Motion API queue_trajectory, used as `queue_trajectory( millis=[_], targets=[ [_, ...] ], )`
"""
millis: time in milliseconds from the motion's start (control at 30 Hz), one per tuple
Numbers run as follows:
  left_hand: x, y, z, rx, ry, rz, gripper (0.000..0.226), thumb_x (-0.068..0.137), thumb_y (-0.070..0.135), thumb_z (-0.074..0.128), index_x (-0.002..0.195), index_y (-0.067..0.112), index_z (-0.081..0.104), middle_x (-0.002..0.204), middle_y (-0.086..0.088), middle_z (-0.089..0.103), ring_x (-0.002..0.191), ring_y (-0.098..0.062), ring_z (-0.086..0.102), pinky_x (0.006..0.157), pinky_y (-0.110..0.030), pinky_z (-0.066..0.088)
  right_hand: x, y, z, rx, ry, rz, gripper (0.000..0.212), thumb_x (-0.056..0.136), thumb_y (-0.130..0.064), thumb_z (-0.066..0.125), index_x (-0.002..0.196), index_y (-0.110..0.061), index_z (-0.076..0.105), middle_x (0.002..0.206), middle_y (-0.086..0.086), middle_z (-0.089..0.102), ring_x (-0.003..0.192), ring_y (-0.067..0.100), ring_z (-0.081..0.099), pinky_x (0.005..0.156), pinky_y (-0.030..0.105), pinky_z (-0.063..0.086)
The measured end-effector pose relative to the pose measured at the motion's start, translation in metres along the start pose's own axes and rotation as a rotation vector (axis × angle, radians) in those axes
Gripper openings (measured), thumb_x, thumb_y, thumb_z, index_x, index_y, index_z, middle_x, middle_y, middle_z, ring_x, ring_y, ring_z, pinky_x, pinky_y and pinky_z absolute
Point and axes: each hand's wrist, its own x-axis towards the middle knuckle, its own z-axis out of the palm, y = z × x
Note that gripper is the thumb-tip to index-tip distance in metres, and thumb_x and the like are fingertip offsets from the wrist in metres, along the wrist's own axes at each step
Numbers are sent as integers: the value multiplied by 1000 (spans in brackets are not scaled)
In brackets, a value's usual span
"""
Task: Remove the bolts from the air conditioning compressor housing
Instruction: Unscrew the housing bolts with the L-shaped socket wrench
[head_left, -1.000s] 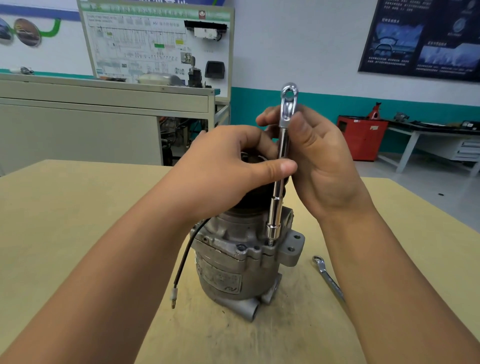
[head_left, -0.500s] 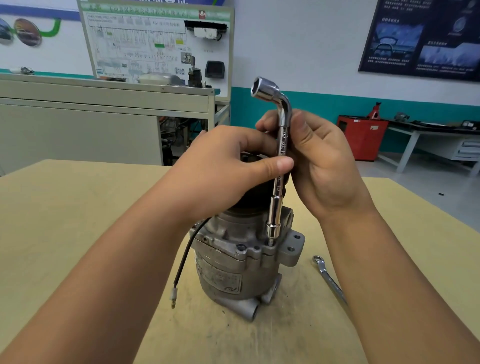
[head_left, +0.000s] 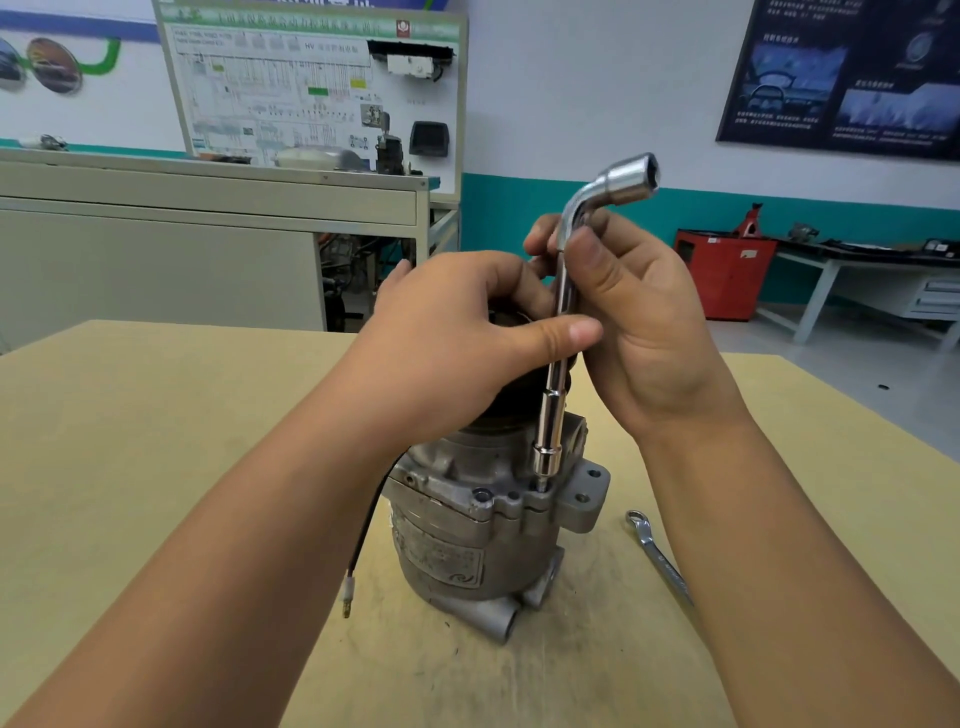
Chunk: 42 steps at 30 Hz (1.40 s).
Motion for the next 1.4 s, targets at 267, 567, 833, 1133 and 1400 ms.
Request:
queue_trajectory(
  millis=[267, 567, 833, 1133, 1400],
  targets=[
    [1, -4, -2, -31, -8, 8, 24, 68, 52, 76, 70, 29, 68, 78, 8, 71, 86, -12, 65, 95, -44, 46, -1, 3, -5, -42, -51, -17, 32, 91, -21, 45, 76, -13, 73, 79, -4, 70, 79, 10, 65, 76, 25, 53],
    [1, -8, -7, -129, -101, 21, 8, 76, 35, 76, 74, 29, 71, 82, 4, 72, 81, -14, 69, 86, -44, 53, 0, 2, -6, -29, -88, -1, 33, 94, -23, 47, 77, -15, 74, 80, -5, 70, 76, 7, 64, 71, 23, 52],
    [3, -7, -4, -88, -54, 30, 18, 68, 45, 78, 66, 31, 67, 77, 8, 71, 78, -7, 66, 80, -36, 54, 1, 2, -5, -6, -39, -9, 20, 65, -34, 68, 68, -15, 69, 71, -3, 65, 68, 9, 60, 67, 22, 51],
    [1, -7, -8, -92, -105, 31, 6, 78, 35, 73, 79, 29, 72, 84, 5, 72, 84, -13, 68, 88, -42, 53, 0, 3, -7, -27, -101, -22, 39, 93, -19, 41, 72, -16, 74, 80, -4, 70, 83, 9, 65, 78, 24, 52],
    [0, 1, 0, -8, -14, -5, 29, 65, 50, 75, 57, 32, 54, 70, 14, 63, 78, -7, 59, 108, -54, 31, 0, 1, -4, -11, -55, 13, 14, 59, -31, 69, 62, -18, 72, 69, -5, 64, 69, 8, 61, 69, 23, 52]
  ],
)
